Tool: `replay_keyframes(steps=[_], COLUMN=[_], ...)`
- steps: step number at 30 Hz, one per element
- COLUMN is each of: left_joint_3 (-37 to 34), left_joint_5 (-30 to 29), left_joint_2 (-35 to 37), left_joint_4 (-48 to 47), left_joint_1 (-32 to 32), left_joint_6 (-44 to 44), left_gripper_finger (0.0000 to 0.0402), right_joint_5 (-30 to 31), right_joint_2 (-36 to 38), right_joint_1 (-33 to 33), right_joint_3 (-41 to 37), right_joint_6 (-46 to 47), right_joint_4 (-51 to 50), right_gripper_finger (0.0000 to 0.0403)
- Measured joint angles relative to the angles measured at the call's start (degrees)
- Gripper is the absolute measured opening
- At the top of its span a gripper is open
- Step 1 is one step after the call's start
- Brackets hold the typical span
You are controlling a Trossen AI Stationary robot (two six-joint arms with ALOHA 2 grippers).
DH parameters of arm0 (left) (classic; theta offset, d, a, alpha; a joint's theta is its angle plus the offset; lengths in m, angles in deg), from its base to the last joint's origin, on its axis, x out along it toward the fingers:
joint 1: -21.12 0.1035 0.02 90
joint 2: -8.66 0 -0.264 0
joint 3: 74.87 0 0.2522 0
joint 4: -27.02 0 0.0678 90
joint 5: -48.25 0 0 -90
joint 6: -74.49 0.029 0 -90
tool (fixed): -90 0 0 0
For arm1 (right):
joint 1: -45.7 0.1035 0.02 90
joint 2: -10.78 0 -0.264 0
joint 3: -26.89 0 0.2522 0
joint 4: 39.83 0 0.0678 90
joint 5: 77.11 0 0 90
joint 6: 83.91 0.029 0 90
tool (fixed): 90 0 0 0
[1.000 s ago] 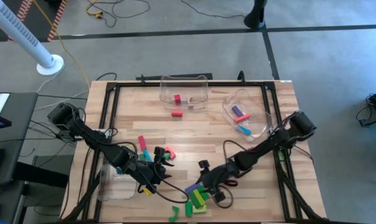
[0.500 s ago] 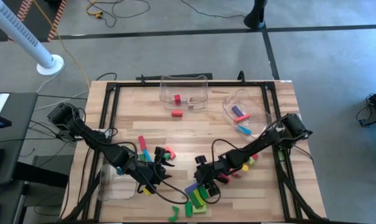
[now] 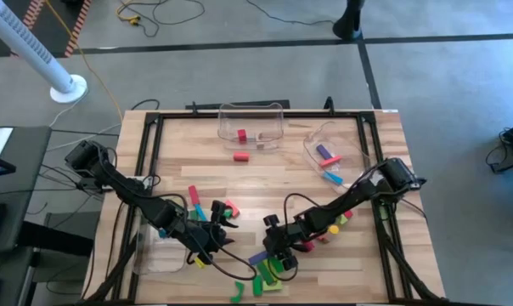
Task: Sort blocks by size
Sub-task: Put the blue rectangular block into the right transparent bin
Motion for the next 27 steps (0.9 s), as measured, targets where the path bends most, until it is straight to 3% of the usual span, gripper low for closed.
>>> replay_keyframes(steps=[8,21,27], left_joint_3=[0.0,0.0,0.0], left_joint_5=[0.0,0.0,0.0], left_joint_2=[0.0,0.0,0.0], left_joint_4=[0.0,-0.3,-0.4], left_joint_1=[0.0,0.0,0.0], left_joint_6=[-0.1,-0.1,-0.1], left_gripper_finger=[0.0187,0.0187,0.0187], right_joint_5=[2.0,2.8,2.3], right_joint_2=[0.3,5.4,6.9], right_joint_1=[-2.2,-5.7,-5.1], right_joint_3=[0.6,0.4,0.4], right_joint_6=[-1.2,-2.1,-3.5], right_joint_4=[-4.2,-7.1,-5.8], right_gripper_finger=[0.0214,0.0173,0.0186])
